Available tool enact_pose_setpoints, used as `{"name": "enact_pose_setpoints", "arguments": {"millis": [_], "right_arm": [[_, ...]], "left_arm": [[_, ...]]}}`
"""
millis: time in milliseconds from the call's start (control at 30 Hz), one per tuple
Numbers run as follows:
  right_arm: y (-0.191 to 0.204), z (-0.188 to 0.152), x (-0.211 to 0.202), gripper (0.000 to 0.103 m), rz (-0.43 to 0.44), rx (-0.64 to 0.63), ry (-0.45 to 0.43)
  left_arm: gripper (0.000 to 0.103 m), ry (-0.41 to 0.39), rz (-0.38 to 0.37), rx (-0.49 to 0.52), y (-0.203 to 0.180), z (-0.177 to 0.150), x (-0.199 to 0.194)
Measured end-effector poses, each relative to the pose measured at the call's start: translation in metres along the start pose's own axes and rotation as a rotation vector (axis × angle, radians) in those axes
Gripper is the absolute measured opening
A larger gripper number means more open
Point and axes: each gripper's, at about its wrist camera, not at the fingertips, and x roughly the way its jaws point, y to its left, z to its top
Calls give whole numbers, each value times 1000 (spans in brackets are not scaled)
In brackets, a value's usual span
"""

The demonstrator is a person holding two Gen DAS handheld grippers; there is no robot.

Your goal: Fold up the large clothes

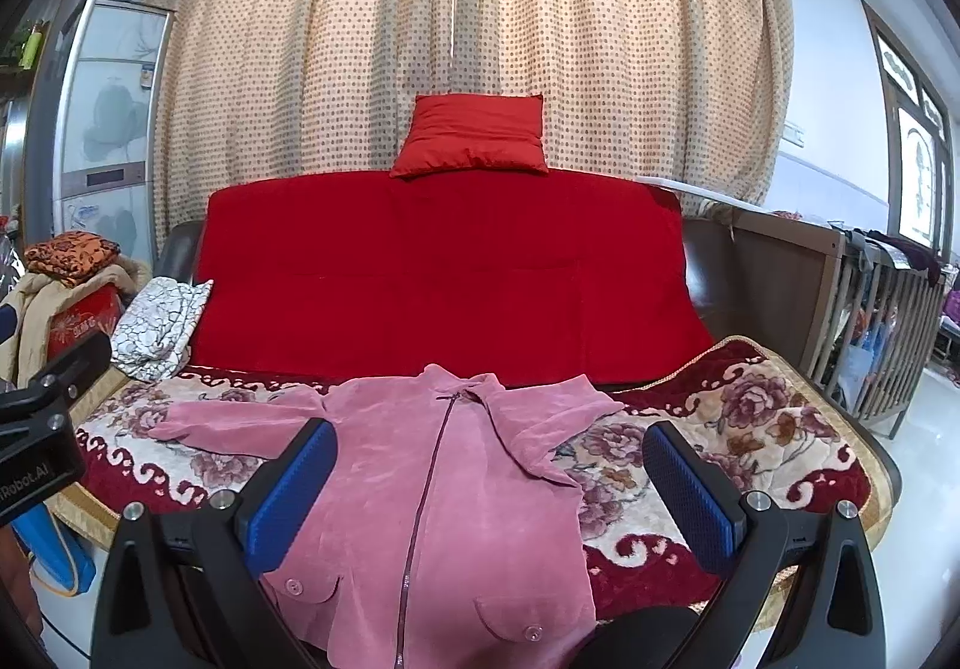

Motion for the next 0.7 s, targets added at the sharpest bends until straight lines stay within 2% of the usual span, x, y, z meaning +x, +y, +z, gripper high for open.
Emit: {"name": "enact_pose_setpoints", "arguments": {"millis": [700], "right_arm": [[-4,-1,12,103,-10,-5,23]], "left_arm": [[103,30,-12,8,-7,-6,17]]}}
